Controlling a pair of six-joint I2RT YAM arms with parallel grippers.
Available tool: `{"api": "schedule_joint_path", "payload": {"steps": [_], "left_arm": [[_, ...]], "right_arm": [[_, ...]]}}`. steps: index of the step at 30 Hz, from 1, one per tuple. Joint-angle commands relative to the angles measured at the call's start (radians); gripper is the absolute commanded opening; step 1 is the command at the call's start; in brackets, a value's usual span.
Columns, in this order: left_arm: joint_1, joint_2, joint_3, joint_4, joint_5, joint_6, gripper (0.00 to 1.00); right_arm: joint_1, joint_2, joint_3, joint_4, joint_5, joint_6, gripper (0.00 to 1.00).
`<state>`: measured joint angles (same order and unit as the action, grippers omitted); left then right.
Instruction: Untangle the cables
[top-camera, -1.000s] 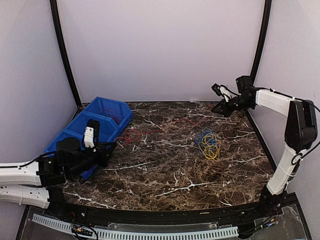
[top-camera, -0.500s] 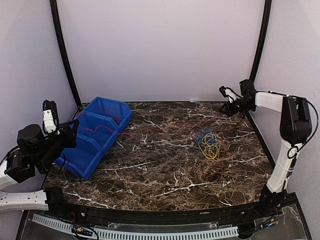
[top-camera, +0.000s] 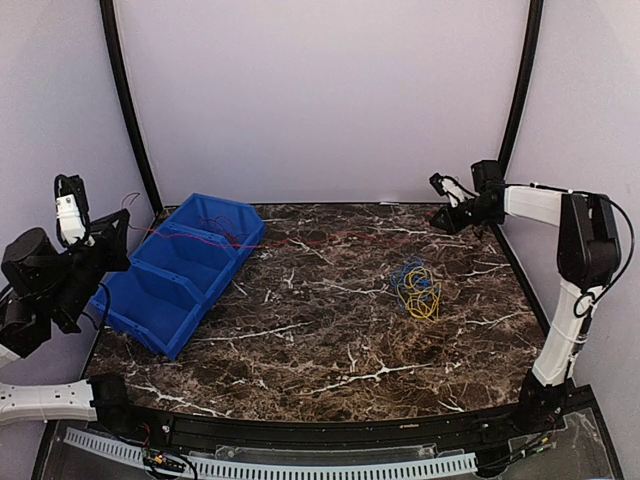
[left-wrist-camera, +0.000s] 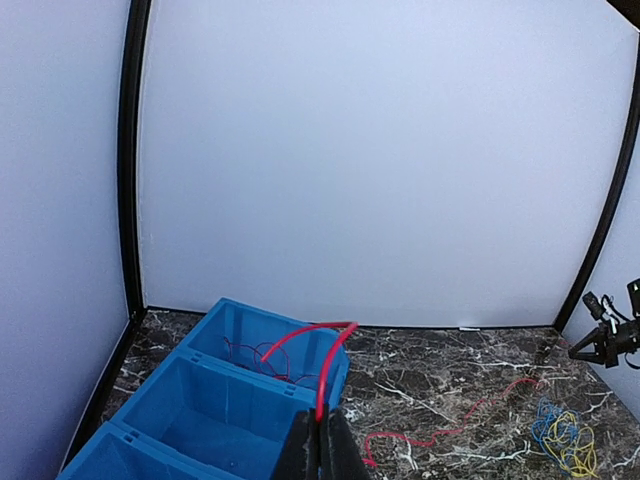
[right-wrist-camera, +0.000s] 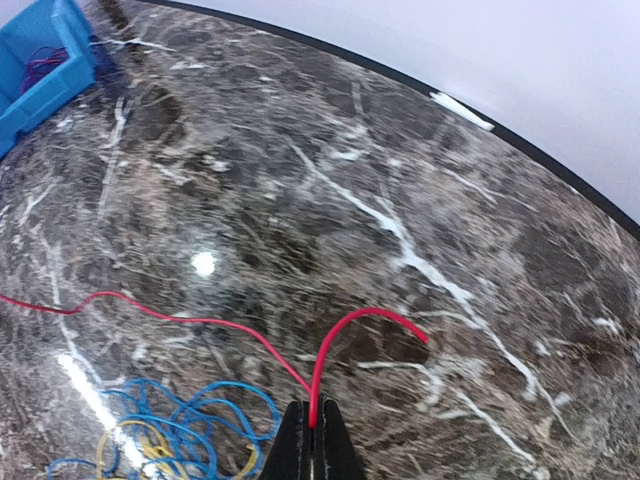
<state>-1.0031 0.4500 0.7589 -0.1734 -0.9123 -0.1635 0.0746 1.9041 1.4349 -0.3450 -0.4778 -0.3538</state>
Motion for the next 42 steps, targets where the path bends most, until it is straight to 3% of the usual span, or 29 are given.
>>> {"api": "schedule_joint_path", "payload": {"steps": [1, 5, 8, 12, 20, 23, 26, 32, 42], "left_arm": [[0.002, 0.157, 0.028, 0.143, 0.082, 0.086, 0.00], [0.063, 0.330, 0.078, 0.243, 0.183, 0.113, 0.00], [0.159, 0.447, 0.151, 0.236, 0.383, 0.051, 0.00], [0.232, 0.606, 0.249, 0.239, 0.544, 0.021, 0.00], [0.298, 0.795, 0.364, 0.307, 0.724, -0.015, 0.00], [0.336, 0.844, 0.416, 0.310, 0.749, -0.004, 0.00], [0.375, 0.889, 0.526, 0.279, 0.756, 0.029, 0.00], [0.449, 0.971, 0.759, 0.203, 0.738, 0.135, 0.00], [0.592, 1.134, 1.141, 0.165, 0.792, 0.215, 0.00]], "right_arm": [[0.114, -0.102, 0.001, -0.017, -0.110, -0.011, 0.00], [0.237, -0.144, 0.040, -0.064, -0.160, -0.037, 0.00], [0.330, -0.145, 0.087, -0.105, -0.179, -0.052, 0.00], [0.448, -0.105, 0.143, -0.154, -0.181, -0.056, 0.00], [0.548, 0.052, 0.281, -0.231, -0.222, -0.064, 0.01], [0.559, 0.127, 0.366, -0.294, -0.216, -0.091, 0.26], [0.555, 0.147, 0.429, -0.379, -0.229, -0.108, 0.36], [0.514, -0.083, 0.145, -0.260, -0.189, -0.119, 0.49], [0.351, -0.413, -0.331, -0.182, -0.203, -0.131, 0.53]]}}
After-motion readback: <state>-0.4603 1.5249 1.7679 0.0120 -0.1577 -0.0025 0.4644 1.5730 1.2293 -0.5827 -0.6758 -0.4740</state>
